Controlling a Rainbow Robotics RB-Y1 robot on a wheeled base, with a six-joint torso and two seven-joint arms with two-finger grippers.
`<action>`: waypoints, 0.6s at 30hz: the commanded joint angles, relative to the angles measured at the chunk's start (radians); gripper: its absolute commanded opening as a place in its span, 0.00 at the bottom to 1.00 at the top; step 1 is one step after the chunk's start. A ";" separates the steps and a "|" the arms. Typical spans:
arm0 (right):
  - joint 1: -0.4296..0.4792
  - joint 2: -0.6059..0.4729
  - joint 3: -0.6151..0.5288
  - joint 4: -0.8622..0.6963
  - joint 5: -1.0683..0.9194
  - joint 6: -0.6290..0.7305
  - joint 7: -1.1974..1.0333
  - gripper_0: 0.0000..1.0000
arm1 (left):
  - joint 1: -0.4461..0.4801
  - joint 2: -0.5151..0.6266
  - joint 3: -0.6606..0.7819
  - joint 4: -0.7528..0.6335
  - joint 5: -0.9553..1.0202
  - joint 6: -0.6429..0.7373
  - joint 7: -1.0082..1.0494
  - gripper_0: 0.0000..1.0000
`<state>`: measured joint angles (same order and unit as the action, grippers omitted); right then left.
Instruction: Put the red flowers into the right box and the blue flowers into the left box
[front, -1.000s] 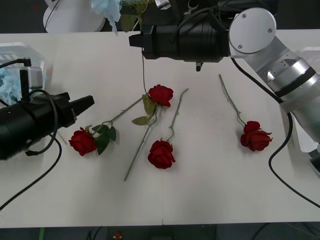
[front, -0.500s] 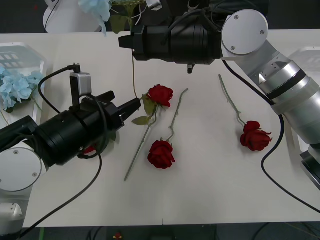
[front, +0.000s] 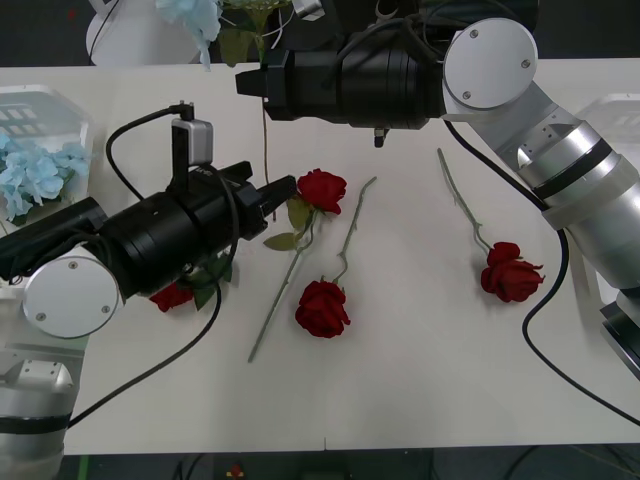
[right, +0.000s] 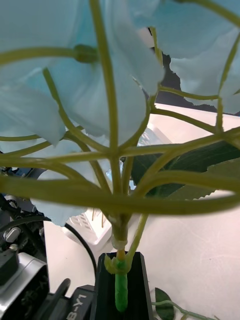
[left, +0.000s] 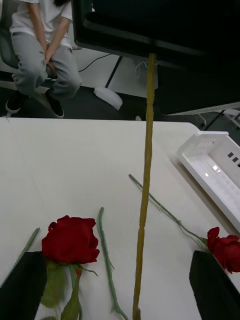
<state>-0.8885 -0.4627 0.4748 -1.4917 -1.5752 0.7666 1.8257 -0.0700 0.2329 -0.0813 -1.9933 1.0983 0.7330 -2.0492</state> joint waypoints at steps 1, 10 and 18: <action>-0.055 0.024 0.011 -0.036 -0.016 -0.013 0.021 0.00 | -0.060 -0.038 -0.023 0.024 -0.035 -0.012 -0.068 0.33; -0.053 0.021 0.011 -0.038 -0.022 -0.013 0.018 0.00 | -0.065 -0.041 -0.029 0.031 -0.044 -0.012 -0.062 0.00; -0.055 0.013 0.011 -0.038 -0.039 -0.013 0.000 0.84 | -0.063 -0.041 -0.023 0.031 -0.043 -0.012 -0.060 0.00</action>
<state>-0.8886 -0.4627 0.4787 -1.4917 -1.5942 0.7646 1.8256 -0.1022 0.2154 -0.0907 -1.9541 1.0612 0.7330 -2.0491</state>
